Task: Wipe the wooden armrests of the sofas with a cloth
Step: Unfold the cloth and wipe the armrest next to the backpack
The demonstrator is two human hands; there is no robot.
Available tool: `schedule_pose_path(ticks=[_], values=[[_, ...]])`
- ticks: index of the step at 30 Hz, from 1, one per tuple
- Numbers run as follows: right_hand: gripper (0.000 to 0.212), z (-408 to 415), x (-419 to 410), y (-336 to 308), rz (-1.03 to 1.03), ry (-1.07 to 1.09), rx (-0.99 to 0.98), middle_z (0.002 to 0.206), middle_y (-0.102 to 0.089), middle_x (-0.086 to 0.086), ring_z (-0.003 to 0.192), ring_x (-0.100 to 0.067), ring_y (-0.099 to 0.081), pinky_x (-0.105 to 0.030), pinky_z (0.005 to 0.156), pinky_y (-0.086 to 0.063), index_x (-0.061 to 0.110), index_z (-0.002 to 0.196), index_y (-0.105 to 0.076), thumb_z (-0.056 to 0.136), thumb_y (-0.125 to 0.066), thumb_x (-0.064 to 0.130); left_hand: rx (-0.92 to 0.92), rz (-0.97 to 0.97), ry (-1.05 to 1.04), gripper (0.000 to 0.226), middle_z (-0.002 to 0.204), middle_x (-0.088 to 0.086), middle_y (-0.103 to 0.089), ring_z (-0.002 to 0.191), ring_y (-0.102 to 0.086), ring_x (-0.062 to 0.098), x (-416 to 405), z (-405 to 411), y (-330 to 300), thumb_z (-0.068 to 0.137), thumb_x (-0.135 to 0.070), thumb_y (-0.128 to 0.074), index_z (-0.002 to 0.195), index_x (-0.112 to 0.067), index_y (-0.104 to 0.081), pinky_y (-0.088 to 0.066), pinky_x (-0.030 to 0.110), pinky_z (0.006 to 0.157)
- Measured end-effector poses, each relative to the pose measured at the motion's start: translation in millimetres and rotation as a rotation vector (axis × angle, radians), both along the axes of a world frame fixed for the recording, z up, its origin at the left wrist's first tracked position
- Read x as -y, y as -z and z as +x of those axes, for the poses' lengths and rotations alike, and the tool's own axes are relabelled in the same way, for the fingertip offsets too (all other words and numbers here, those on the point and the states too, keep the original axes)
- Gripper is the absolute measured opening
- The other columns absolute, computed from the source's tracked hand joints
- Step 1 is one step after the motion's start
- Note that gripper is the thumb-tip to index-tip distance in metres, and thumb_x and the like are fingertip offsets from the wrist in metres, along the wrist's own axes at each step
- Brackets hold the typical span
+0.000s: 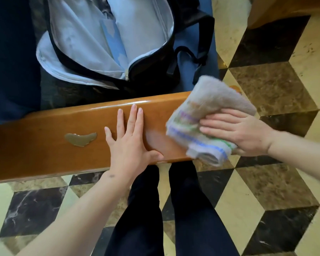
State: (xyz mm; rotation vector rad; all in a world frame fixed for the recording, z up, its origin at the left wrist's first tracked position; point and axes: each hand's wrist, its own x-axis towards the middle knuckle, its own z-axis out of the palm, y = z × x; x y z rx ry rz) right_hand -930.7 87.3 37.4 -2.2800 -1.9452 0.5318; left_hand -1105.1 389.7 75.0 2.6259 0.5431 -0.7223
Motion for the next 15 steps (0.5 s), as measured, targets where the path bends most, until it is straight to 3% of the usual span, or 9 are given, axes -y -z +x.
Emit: schedule_pose_path(ticks=[2, 5, 8, 11, 15], values=[[0.076, -40.8, -9.7, -1.0, 0.042, 0.567, 0.04, 0.166, -0.028, -0.001, 0.154, -0.021, -0.023, -0.04, 0.127, -0.007, 0.023, 0.158, -0.029, 0.087, -0.057, 0.025, -0.006, 0.005, -0.008, 0.14, 0.169, -0.011, 0.018, 0.153, 0.024, 0.022, 1.6, 0.3, -0.9, 0.059, -0.08, -0.071, 0.159, -0.027, 0.012, 0.002, 0.069, 0.118], [0.076, -95.4, -73.1, -4.4, 0.077, 1.439, 0.046, 0.167, -0.026, -0.002, 0.155, -0.021, -0.018, -0.04, 0.127, -0.003, 0.018, 0.159, -0.029, 0.086, -0.051, 0.022, -0.02, 0.006, -0.014, 0.141, 0.168, -0.01, 0.019, 0.153, 0.025, 0.022, 3.1, 1.3, -2.2, 0.06, -0.078, -0.072, 0.159, -0.027, 0.014, 0.005, 0.068, 0.118], [0.071, -94.6, -137.4, -12.6, 0.145, 1.923, 0.018, 0.167, -0.028, -0.004, 0.155, -0.023, -0.021, -0.048, 0.126, -0.013, 0.015, 0.157, -0.034, 0.09, -0.056, 0.021, -0.016, 0.009, -0.028, 0.141, 0.168, -0.01, 0.019, 0.152, 0.026, 0.022, 3.6, 3.1, -3.2, 0.06, -0.076, -0.074, 0.159, -0.027, 0.014, 0.006, 0.068, 0.117], [0.069, -97.6, -160.0, -11.8, 0.109, 1.994, 0.025, 0.168, -0.025, -0.004, 0.155, -0.023, -0.018, -0.049, 0.126, -0.012, 0.015, 0.158, -0.031, 0.094, -0.055, 0.024, -0.017, -0.003, -0.043, 0.141, 0.169, -0.009, 0.019, 0.152, 0.027, 0.022, 4.6, 3.8, -1.6, 0.06, -0.074, -0.076, 0.159, -0.028, 0.014, 0.008, 0.068, 0.118], [0.07, -117.3, -149.2, -3.9, 0.009, 1.716, 0.098, 0.169, -0.022, -0.008, 0.156, -0.025, -0.016, -0.05, 0.126, -0.01, 0.014, 0.159, -0.025, 0.095, -0.046, 0.033, -0.013, 0.006, -0.03, 0.141, 0.168, -0.007, 0.021, 0.152, 0.028, 0.023, 5.1, 3.5, 0.5, 0.061, -0.074, -0.076, 0.159, -0.027, 0.015, 0.008, 0.069, 0.117]])
